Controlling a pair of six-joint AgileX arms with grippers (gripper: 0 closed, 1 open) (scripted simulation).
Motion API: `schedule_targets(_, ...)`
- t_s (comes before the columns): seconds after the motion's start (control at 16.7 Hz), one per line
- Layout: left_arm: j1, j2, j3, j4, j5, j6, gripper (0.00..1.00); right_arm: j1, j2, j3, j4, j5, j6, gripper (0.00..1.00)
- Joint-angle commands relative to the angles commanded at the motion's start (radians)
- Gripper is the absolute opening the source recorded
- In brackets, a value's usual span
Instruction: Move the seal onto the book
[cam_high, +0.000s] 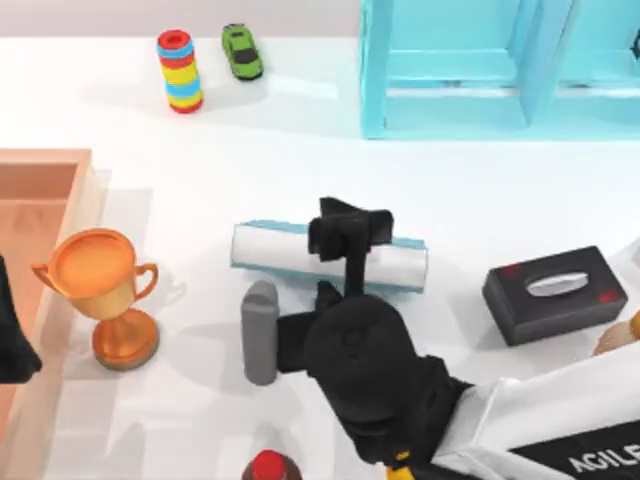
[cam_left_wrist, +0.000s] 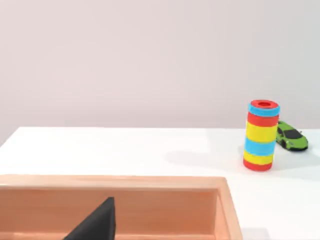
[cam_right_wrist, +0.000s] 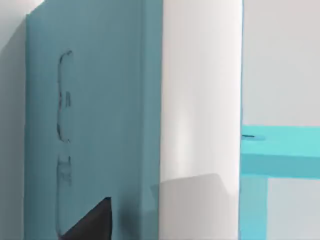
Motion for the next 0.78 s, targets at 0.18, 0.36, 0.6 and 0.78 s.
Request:
schedule_targets(0.18, 0.000, 0.000, 0.000, 0.000, 0.000, 0.000, 1.00, 0.084, -0.124, 0.010, -0.119, 0.137, 0.058, 1.00)
schedule_targets(0.36, 0.000, 0.000, 0.000, 0.000, 0.000, 0.000, 1.00, 0.208, -0.257, -0.004, -0.254, 0.295, 0.127, 1.00)
schedule_targets(0.6, 0.000, 0.000, 0.000, 0.000, 0.000, 0.000, 1.00, 0.389, -0.366, -0.062, -0.399, 0.452, 0.221, 1.00)
schedule_targets(0.78, 0.000, 0.000, 0.000, 0.000, 0.000, 0.000, 1.00, 0.488, -0.354, -0.113, -0.448, 0.476, 0.286, 1.00)
